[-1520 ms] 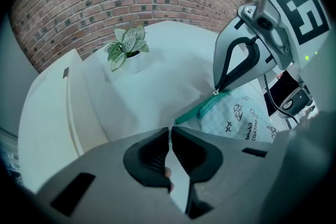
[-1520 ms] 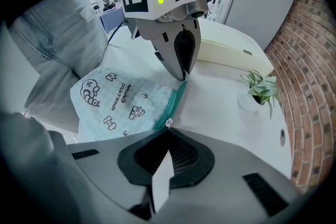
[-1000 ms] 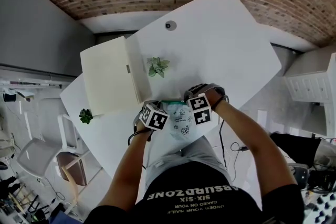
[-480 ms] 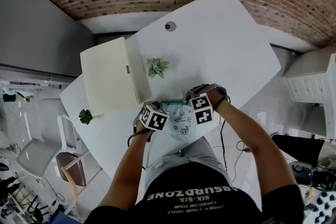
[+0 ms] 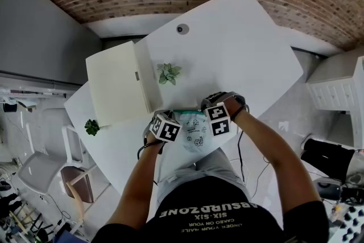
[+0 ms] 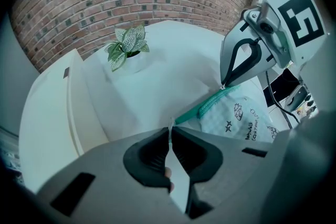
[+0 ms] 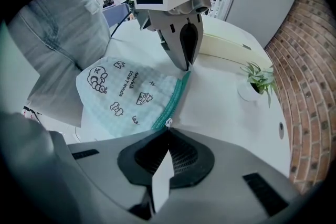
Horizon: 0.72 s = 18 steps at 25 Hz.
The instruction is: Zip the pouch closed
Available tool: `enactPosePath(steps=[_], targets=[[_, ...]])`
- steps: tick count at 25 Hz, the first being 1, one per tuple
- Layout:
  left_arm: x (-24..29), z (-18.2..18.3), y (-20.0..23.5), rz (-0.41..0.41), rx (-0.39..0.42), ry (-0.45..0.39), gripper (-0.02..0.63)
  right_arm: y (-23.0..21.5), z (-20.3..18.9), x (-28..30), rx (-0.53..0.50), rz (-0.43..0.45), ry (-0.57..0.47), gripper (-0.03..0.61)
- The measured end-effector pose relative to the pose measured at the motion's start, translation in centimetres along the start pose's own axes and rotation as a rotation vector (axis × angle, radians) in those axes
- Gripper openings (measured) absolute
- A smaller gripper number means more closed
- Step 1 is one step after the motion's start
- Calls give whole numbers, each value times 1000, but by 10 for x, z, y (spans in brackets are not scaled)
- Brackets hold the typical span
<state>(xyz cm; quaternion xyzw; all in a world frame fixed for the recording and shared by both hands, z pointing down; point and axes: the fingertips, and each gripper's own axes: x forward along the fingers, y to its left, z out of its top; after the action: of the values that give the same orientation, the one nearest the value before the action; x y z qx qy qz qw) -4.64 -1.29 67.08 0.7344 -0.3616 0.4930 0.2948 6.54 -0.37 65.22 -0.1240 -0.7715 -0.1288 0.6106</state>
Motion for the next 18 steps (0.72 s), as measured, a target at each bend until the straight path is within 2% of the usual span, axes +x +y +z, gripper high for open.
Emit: enactPosePath(steps=[18], targets=[[0, 1, -1, 0, -6, 3, 25, 9, -17, 0, 49, -43, 8, 0]])
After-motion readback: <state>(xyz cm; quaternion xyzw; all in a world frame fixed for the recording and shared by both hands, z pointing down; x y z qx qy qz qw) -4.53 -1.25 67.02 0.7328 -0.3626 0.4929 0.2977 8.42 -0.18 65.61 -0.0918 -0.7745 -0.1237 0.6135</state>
